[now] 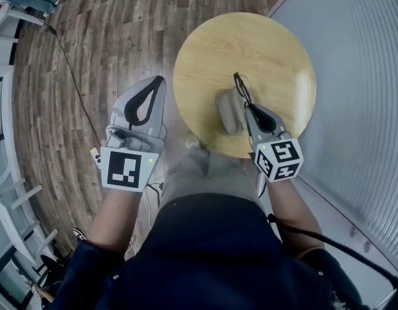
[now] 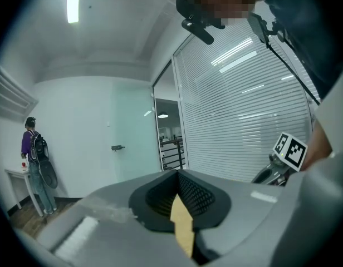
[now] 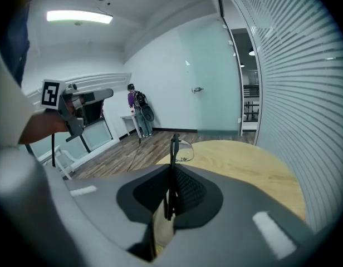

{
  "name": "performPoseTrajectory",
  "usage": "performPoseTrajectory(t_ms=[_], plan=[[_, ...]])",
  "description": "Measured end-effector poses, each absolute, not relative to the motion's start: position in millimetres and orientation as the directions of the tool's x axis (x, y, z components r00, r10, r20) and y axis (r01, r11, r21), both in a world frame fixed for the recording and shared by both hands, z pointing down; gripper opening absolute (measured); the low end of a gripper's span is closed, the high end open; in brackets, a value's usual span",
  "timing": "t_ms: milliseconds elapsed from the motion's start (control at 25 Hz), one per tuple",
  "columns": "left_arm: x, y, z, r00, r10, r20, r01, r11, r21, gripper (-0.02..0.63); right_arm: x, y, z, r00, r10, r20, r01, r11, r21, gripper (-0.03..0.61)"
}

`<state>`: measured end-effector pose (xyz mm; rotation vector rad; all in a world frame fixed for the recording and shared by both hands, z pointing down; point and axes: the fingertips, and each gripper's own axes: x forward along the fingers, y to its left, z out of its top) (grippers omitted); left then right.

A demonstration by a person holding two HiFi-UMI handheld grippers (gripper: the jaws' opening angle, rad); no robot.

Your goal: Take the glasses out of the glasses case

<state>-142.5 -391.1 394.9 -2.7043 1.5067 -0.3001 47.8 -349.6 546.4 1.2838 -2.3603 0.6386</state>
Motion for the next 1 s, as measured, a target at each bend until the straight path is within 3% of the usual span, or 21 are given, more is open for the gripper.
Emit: performPoseTrajectory(t_ms=[1000], plan=[[-129,-376,258,0.536,-0.844,-0.029,-0.829,-0.52,-0.206,0.006,95,-363,371,-0.518,-0.804,0.291,-0.851,0.518,-0.084,0.032]])
